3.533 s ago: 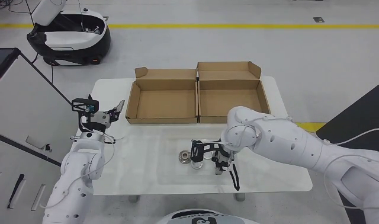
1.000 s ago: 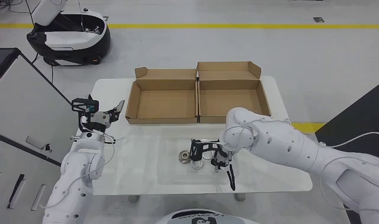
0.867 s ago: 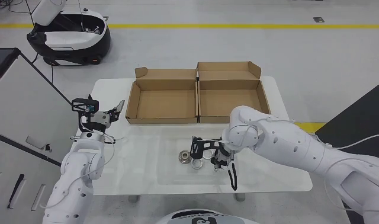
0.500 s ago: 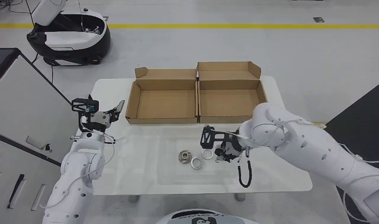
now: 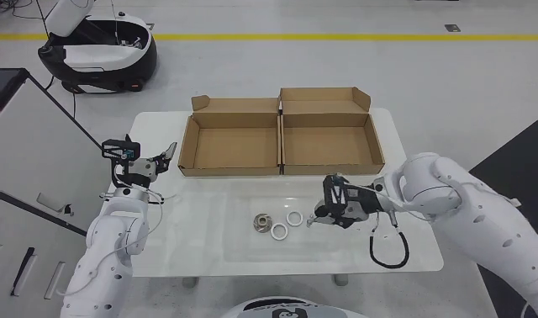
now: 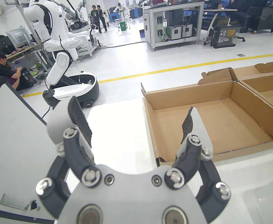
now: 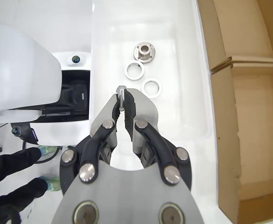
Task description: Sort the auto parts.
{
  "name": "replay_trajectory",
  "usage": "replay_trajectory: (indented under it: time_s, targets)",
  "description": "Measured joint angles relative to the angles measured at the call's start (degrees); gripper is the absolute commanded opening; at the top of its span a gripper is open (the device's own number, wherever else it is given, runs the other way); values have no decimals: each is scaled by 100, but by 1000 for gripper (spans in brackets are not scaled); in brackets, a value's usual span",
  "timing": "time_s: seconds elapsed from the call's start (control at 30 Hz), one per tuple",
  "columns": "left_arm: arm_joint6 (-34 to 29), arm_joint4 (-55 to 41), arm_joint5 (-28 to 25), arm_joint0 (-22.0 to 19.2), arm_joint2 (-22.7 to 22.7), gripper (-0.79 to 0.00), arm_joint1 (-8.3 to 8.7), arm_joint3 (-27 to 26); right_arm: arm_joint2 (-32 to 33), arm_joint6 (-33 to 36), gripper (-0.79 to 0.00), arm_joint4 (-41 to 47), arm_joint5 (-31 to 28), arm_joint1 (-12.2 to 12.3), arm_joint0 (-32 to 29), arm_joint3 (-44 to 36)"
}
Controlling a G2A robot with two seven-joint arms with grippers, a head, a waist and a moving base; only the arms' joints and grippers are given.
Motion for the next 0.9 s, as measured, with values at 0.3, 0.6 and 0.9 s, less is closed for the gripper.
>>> replay_trajectory:
  time_s: [0.3,0.6,0.9]
  targets:
    - [0,0,0,0,0,0,0,0,451,-1323,-785,-281,-585,128,-92,-227]
    - [0,0,0,0,0,0,0,0,164,-2658,-785,-873,-585,357,294,-253]
    - [0,0,0,0,0,0,0,0,102,-2848,-785,-948,-585,385,357,-233]
